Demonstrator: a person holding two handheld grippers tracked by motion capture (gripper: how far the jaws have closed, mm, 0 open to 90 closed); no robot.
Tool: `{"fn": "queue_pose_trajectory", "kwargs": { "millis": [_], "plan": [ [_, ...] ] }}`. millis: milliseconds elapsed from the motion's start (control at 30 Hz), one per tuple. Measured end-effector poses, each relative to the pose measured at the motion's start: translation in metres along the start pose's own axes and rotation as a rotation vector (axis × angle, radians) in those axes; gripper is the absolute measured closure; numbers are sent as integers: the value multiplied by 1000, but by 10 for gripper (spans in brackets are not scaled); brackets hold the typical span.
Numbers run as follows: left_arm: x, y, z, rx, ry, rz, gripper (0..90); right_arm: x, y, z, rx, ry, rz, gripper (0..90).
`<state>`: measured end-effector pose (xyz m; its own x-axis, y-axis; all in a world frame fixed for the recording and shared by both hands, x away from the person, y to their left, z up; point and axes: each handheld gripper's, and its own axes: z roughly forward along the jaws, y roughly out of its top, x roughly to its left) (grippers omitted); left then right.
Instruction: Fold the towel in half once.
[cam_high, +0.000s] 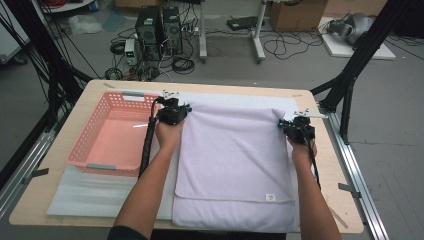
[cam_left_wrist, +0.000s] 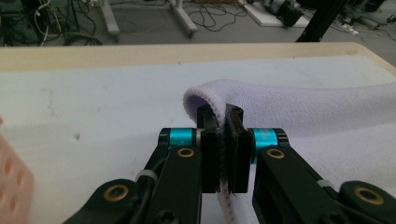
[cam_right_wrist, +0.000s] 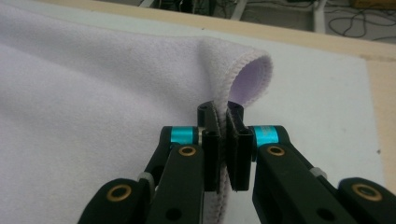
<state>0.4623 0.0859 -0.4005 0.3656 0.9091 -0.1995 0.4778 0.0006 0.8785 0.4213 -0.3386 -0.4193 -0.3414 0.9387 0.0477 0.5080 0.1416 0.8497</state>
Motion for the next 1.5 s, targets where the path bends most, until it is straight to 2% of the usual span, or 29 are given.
{"fn": "queue_pose_trajectory", "kwargs": {
  "millis": [100,167,200,233,267,333,400,500,600,667,733,767,800,867,933,1033,1100,1200,1300,1367,1433,1500],
  "plan": [
    [-1,0,6,-17,-17,13,857,-1,5,7,1,-44,-25,863],
    [-3,-3,8,-16,-31,30,839,-2,5,12,21,-62,-20,858],
    [-4,-5,8,-15,-47,36,803,-1,5,15,29,-60,-17,846],
    [-5,-6,9,-11,-67,38,714,-1,4,16,34,-64,-23,801],
    [-7,-8,9,-4,-81,35,617,0,3,16,33,-66,-4,728],
    [-10,-12,7,4,-107,36,514,-1,3,15,32,-49,25,624],
    [-15,-14,5,22,-130,44,499,1,4,11,41,-49,18,559],
    [-23,-14,1,52,-165,79,433,5,6,2,41,-46,-14,514],
    [-29,-17,-8,5,-179,91,408,7,4,-6,72,-14,-19,488],
    [-29,-20,-13,3,-179,100,385,7,1,-12,85,1,-21,483],
    [-29,-22,-17,29,-181,111,362,8,-4,-18,90,17,-24,470],
    [-30,-22,-19,32,-184,109,342,8,-6,-20,117,32,-22,445],
    [-30,-24,-23,10,-186,111,337,9,-7,-23,135,50,-26,442],
    [-32,-27,-32,-20,-204,117,337,13,-11,-33,115,58,-50,452],
    [-35,-32,-38,-15,-237,125,336,16,-17,-42,104,82,-44,438],
    [-41,-41,-52,-17,-254,149,336,20,-30,-55,74,120,-39,432],
    [-44,-48,-63,-25,-264,158,337,24,-40,-63,77,129,-62,436],
    [-49,-58,-80,-24,-276,174,338,31,-55,-77,68,142,-70,457],
    [-53,-70,-96,-12,-277,185,346,37,-68,-92,57,154,-54,477],
    [-54,-79,-106,4,-284,174,361,41,-76,-101,67,152,-55,488],
    [-53,-86,-115,19,-298,182,396,45,-83,-109,79,149,-58,492],
    [-53,-93,-124,32,-293,193,404,48,-88,-117,75,147,-66,493]
  ]
}}
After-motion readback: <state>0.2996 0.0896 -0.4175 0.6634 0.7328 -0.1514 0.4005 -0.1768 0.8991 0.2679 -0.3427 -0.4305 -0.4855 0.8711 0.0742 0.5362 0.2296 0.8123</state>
